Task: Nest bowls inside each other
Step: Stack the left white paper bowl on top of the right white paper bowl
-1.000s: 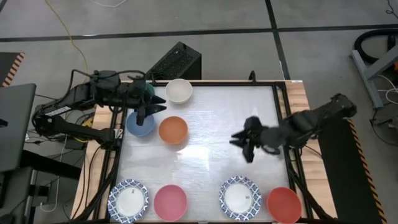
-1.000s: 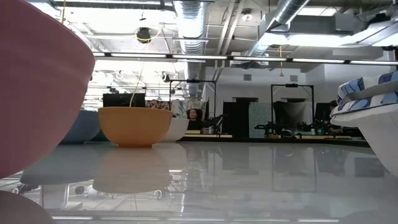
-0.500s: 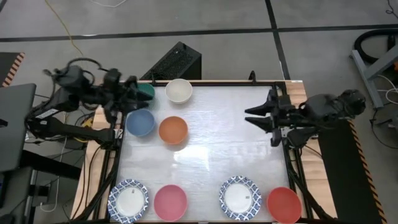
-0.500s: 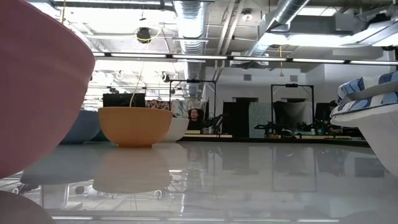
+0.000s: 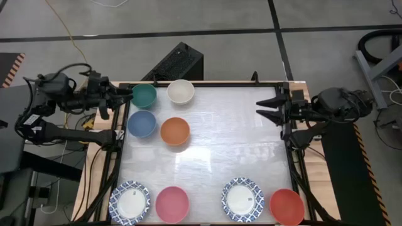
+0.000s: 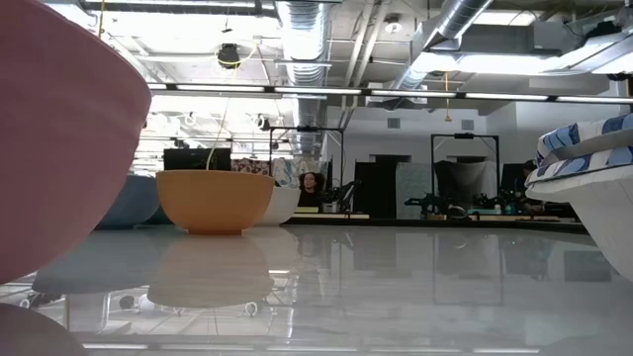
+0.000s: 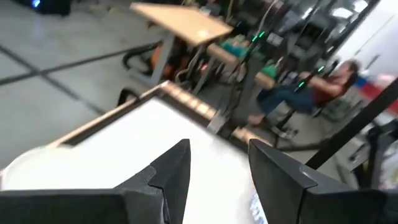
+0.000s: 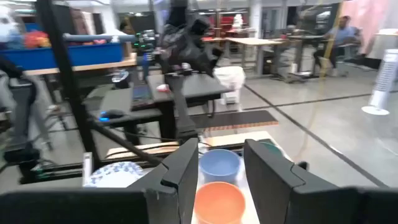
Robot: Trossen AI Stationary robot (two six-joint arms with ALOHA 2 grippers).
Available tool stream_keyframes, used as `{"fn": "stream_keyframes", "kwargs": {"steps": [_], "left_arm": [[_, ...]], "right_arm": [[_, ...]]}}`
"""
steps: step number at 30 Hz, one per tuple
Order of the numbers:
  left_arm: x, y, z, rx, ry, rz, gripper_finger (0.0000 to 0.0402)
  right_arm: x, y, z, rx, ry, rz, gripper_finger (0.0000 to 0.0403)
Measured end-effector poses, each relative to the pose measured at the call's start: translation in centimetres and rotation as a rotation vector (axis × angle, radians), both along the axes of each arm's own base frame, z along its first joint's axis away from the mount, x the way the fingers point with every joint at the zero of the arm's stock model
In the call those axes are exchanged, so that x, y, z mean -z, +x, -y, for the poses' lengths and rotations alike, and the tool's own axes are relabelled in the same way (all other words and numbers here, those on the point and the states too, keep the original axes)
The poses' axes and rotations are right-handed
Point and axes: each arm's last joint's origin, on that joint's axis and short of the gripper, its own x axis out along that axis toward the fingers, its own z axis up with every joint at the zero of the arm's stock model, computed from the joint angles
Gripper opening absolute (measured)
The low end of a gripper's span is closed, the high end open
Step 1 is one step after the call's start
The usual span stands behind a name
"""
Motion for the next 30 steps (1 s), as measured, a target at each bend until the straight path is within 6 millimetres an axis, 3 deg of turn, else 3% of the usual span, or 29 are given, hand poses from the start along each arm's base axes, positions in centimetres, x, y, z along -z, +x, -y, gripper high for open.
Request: {"fn": "stream_keyframes", "kwargs": {"steps": [7, 17, 30], "left_arm": [[2.0, 1.3, -0.2, 0.014, -0.043, -0.097, 0.0151], [6.6, 3.0, 0.1, 0.120, -0.220, -0.288, 0.0151], [11.6, 4.6, 1.7, 0.264, -0.257, -0.536, 0.0151]], "right_arm": [[0.0, -1.7, 0.9, 0.046, 0.040, 0.009, 0.0150], [1.6, -1.7, 0.9, 0.059, 0.136, -0.121, 0.0150], [1.8, -1.4, 0.9, 0.090, 0.120, -0.144, 0.0150]]}}
